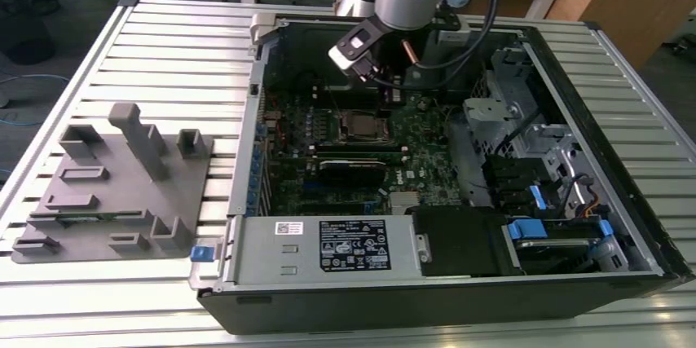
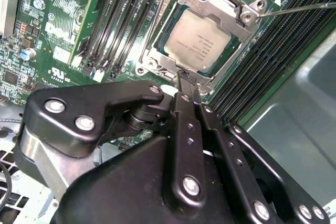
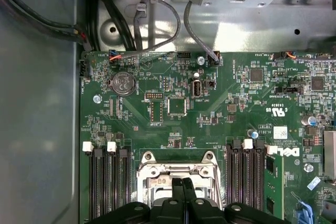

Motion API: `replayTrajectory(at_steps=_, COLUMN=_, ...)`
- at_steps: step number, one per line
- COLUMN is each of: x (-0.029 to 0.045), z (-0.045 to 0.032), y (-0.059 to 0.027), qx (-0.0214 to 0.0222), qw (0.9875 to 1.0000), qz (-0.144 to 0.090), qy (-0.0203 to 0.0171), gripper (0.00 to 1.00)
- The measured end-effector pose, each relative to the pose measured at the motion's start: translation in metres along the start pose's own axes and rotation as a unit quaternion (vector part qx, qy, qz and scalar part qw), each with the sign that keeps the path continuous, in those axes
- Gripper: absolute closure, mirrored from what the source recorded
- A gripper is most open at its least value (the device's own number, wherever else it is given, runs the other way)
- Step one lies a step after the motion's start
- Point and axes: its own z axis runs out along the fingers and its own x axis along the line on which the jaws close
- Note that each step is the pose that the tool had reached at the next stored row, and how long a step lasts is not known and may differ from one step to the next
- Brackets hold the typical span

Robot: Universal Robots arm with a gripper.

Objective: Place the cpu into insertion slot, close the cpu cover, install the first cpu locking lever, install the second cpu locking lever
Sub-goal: 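Close the cpu cover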

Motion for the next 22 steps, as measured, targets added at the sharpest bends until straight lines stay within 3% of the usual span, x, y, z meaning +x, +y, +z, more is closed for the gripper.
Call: replayTrajectory(at_steps=22, x=0.0000, z=0.0024, y=-0.0058, qx=0.0000, qw=1.0000, qz=0.000, qy=0.0000, gripper=0.89)
